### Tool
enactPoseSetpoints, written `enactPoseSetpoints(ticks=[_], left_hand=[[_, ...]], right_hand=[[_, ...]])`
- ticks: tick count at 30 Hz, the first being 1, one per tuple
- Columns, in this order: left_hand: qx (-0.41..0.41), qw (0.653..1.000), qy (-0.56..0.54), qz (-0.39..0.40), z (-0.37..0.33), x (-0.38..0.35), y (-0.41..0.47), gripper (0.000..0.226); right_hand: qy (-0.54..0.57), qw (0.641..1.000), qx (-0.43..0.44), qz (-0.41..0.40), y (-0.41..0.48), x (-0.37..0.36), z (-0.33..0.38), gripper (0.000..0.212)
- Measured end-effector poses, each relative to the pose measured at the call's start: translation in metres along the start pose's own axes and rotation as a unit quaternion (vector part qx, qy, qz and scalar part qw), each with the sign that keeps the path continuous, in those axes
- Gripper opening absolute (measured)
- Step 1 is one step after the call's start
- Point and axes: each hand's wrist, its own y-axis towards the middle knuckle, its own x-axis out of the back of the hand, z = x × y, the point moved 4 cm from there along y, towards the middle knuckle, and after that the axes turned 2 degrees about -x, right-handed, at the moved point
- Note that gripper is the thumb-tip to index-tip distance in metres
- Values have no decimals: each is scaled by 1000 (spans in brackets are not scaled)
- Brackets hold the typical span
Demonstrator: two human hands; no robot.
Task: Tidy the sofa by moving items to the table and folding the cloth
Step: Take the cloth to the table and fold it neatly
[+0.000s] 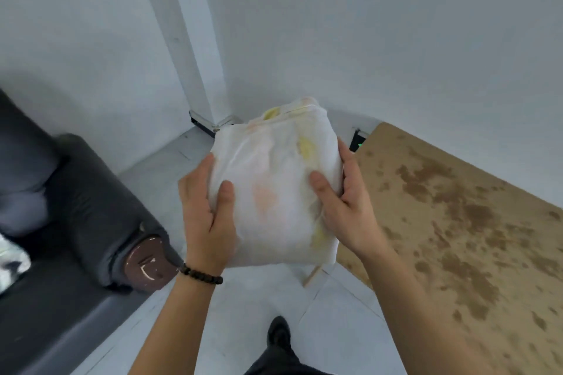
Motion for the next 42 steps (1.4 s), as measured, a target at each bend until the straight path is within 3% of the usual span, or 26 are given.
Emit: enactPoseSetpoints(ticks=[7, 16, 22, 33, 42], left_hand=[[40, 990, 123, -57, 18, 136, -44, 44], [113, 970, 131, -170, 107, 310, -49, 42], [139, 963, 146, -178, 172, 384, 5, 42], [221, 954, 131, -154, 339, 359, 144, 39], [346, 910, 177, -147, 514, 332, 261, 38]], right_hand=[[37, 993, -17, 114, -38, -129, 4, 62], [-4, 967, -35, 254, -47, -340, 25, 68], [-11, 958, -40, 285, -12, -458, 36, 66], [-23, 945, -97, 311, 159, -573, -45, 70], [-86, 897, -189, 389, 321, -710, -147, 71]])
